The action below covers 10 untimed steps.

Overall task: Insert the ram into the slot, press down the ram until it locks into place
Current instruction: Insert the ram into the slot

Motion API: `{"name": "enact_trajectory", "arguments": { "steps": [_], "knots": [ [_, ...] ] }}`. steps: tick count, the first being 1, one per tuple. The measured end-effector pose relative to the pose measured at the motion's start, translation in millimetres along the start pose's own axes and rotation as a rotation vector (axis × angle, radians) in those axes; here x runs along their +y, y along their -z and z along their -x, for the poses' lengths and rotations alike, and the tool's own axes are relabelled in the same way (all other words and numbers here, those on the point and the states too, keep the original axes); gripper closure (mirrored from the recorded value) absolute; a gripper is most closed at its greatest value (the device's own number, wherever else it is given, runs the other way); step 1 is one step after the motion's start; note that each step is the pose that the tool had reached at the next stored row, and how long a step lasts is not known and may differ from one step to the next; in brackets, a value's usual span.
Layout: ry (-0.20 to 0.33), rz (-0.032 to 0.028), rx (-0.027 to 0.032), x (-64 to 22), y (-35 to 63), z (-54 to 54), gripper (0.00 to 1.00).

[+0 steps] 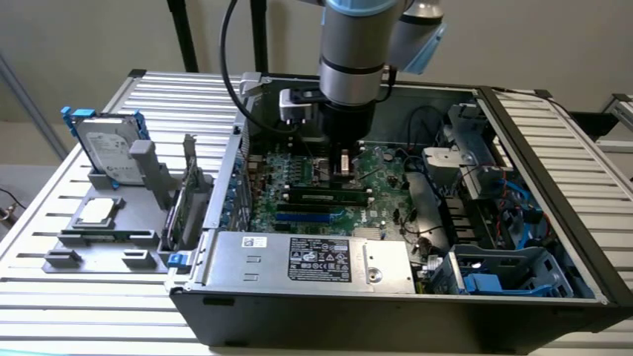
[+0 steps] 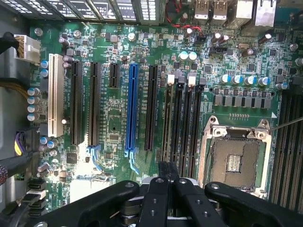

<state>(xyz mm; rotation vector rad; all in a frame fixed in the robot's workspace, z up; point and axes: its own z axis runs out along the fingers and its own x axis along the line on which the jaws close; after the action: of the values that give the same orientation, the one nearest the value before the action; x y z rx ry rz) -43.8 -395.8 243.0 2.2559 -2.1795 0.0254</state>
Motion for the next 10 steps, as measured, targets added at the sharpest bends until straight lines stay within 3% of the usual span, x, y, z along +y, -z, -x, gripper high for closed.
{"name": "enact_trajectory", "arguments": {
  "steps": [10],
  "knots": [
    [0.000,-0.0001,-0.0001,2.7,-5.2,2.3,0.90]
  ]
}}
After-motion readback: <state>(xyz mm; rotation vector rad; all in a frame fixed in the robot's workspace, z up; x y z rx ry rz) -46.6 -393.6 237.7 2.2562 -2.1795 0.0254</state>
